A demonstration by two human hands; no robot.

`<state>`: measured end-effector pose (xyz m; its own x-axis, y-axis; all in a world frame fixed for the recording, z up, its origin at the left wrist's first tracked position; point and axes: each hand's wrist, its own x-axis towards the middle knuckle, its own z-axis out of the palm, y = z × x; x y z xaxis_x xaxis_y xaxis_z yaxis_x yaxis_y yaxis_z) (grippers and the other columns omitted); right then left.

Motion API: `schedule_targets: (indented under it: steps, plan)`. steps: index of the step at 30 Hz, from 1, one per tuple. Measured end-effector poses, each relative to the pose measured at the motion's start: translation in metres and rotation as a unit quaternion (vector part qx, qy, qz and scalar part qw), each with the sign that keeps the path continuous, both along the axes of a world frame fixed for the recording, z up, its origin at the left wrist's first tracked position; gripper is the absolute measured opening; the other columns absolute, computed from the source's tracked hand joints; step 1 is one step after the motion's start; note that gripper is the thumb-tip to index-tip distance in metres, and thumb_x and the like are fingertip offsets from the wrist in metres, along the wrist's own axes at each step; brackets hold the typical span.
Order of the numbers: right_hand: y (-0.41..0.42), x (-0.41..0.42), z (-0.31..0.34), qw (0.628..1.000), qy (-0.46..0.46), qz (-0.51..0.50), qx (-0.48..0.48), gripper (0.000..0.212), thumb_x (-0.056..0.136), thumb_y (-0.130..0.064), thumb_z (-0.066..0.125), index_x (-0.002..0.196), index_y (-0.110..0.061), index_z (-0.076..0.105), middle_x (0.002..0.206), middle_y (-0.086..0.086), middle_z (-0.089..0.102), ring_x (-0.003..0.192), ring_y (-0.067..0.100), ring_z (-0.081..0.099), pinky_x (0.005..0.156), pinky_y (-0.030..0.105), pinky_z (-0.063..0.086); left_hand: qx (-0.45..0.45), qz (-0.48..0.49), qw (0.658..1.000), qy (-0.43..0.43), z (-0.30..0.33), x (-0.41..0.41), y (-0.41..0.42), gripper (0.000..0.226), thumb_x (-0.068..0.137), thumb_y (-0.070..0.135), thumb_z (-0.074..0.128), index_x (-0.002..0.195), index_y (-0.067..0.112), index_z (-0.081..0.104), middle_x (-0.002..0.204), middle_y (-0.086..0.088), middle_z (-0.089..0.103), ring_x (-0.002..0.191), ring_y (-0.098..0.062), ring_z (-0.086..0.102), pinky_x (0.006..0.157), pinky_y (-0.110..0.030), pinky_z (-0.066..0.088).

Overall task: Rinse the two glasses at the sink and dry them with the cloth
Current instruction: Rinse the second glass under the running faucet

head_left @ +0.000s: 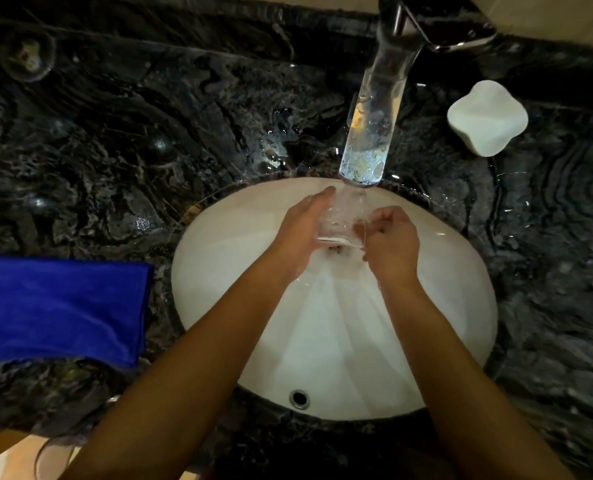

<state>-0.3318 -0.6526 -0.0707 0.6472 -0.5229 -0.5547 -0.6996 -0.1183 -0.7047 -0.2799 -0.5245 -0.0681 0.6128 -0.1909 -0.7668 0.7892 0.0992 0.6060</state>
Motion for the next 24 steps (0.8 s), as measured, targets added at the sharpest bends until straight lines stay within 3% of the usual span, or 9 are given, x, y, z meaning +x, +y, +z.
schedule_targets:
  steps: [2,5,8,11,14,17,19,22,24]
  plan:
    - [0.003,-0.005,0.009,0.997,-0.072,-0.024,-0.015,0.009,0.092,-0.015,0.068,0.090,-0.022,0.063,0.087,-0.007,0.069,0.079,0.006,0.066,0.073,0.021,0.051,0.088,-0.006,0.995,-0.034,0.001,0.002,-0.003,0.034,0.093,0.045,0.064,0.108,0.015,0.070,0.109,-0.014,0.076,0.100,-0.033,0.074,0.096,-0.058,0.056]
    - [0.009,-0.009,0.020,0.987,-0.108,-0.030,0.112,0.015,0.097,-0.017,0.059,0.096,-0.016,0.074,0.091,-0.005,0.075,0.083,0.000,0.068,0.071,0.009,0.049,0.168,-0.024,0.981,-0.091,0.004,0.005,-0.004,0.036,0.089,0.050,0.059,0.102,0.017,0.066,0.100,-0.008,0.074,0.094,-0.027,0.073,0.088,-0.055,0.059]
    - [0.019,0.001,0.022,0.967,-0.042,-0.016,0.250,0.014,0.095,-0.025,0.065,0.098,-0.015,0.076,0.091,0.001,0.080,0.084,0.012,0.076,0.072,0.024,0.058,0.202,-0.076,0.962,-0.168,0.006,0.002,-0.007,0.033,0.085,0.044,0.052,0.102,0.019,0.065,0.095,0.000,0.073,0.088,-0.018,0.070,0.083,-0.042,0.059]
    - [0.014,0.022,0.019,0.932,-0.012,-0.011,0.362,0.011,0.087,-0.021,0.066,0.089,-0.012,0.071,0.075,0.003,0.075,0.069,0.017,0.073,0.070,0.038,0.058,0.226,-0.072,0.941,-0.239,0.005,-0.002,-0.007,0.012,0.093,0.028,0.053,0.093,0.022,0.063,0.085,0.006,0.071,0.079,-0.009,0.067,0.072,-0.029,0.053]
    - [0.002,0.040,0.017,0.869,0.006,-0.033,0.493,0.027,0.087,-0.027,0.056,0.102,-0.009,0.070,0.089,0.008,0.072,0.081,0.024,0.069,0.074,0.036,0.055,0.245,-0.087,0.902,-0.344,0.002,-0.008,-0.004,0.016,0.096,0.027,0.050,0.101,0.021,0.063,0.089,0.002,0.070,0.084,-0.017,0.068,0.074,-0.040,0.057]
    - [-0.002,0.040,0.011,0.883,-0.019,0.000,0.469,0.046,0.097,-0.031,0.056,0.133,-0.003,0.062,0.117,0.016,0.070,0.101,0.030,0.067,0.083,0.040,0.054,0.239,-0.091,0.894,-0.369,-0.007,-0.012,-0.002,0.024,0.097,0.031,0.047,0.112,0.019,0.062,0.097,-0.002,0.070,0.089,-0.022,0.068,0.077,-0.046,0.057]
    - [0.003,0.031,0.007,0.906,-0.034,0.013,0.422,0.043,0.093,-0.032,0.066,0.124,-0.003,0.068,0.114,0.019,0.073,0.099,0.030,0.069,0.085,0.041,0.051,0.213,-0.068,0.917,-0.331,-0.006,-0.011,-0.002,0.020,0.098,0.026,0.046,0.107,0.019,0.063,0.093,-0.001,0.071,0.087,-0.019,0.069,0.077,-0.042,0.058]
    - [0.011,0.017,0.007,0.944,-0.062,-0.002,0.323,0.015,0.095,-0.018,0.067,0.094,-0.007,0.076,0.086,0.009,0.078,0.081,0.022,0.075,0.079,0.038,0.055,0.180,-0.034,0.949,-0.256,0.001,-0.005,-0.009,0.018,0.095,0.016,0.048,0.089,0.021,0.064,0.079,0.008,0.068,0.075,-0.007,0.064,0.068,-0.027,0.052]
    - [0.011,0.009,0.008,0.958,-0.087,0.036,0.271,0.012,0.094,-0.011,0.067,0.100,-0.006,0.076,0.091,0.008,0.079,0.085,0.020,0.076,0.079,0.034,0.059,0.144,-0.019,0.975,-0.170,0.005,0.001,-0.014,0.020,0.095,0.017,0.050,0.085,0.018,0.067,0.077,0.005,0.071,0.072,-0.011,0.065,0.065,-0.026,0.051]
